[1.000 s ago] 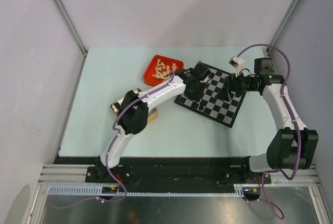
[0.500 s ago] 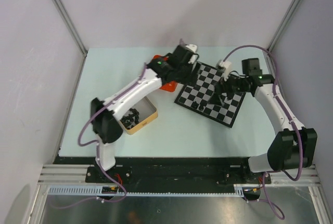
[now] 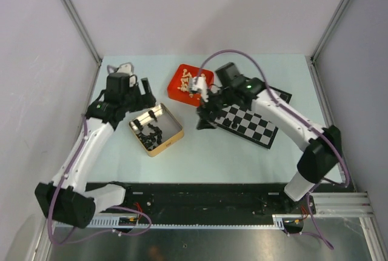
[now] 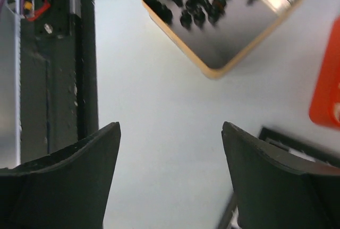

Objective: Set up the chess pieces on the board

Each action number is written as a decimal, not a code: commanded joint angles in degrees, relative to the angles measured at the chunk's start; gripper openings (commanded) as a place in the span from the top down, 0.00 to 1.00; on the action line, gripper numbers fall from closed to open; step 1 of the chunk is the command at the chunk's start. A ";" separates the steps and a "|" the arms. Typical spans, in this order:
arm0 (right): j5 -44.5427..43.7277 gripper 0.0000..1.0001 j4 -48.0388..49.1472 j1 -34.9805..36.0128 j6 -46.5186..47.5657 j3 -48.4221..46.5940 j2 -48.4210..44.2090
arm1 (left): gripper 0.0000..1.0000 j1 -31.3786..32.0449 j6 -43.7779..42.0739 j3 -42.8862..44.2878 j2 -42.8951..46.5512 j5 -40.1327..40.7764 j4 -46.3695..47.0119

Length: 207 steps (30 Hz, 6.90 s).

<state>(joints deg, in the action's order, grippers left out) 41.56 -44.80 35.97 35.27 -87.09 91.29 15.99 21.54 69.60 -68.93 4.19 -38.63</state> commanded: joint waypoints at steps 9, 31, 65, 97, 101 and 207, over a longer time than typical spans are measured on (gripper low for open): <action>-14.48 0.32 10.08 14.92 -24.20 -26.36 29.98 | 0.12 -14.57 -3.34 -13.88 13.28 -1.91 5.85; -26.62 0.52 11.40 19.41 -15.58 -38.77 46.88 | 0.12 -20.47 -8.27 -19.94 18.83 -0.41 5.67; -8.10 0.95 7.62 13.34 -13.64 -41.15 38.20 | 0.11 -21.44 -4.32 -21.53 19.53 -10.15 4.80; -14.21 0.90 0.85 -24.70 -7.48 10.08 -9.89 | 0.12 -16.78 9.48 -30.75 17.78 -29.50 20.17; -18.79 0.89 4.45 -28.14 -9.94 21.14 -15.69 | 0.12 -14.06 11.94 -31.81 16.89 -28.01 22.63; -23.46 0.61 22.04 -37.01 -11.80 42.01 -17.97 | 0.11 -10.54 13.88 -36.29 17.33 -27.13 26.24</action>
<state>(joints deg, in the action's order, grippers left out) 16.53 -22.37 0.62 22.94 -43.90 76.90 5.13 34.72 33.47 -52.71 -22.13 -14.24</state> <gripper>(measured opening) 0.366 0.890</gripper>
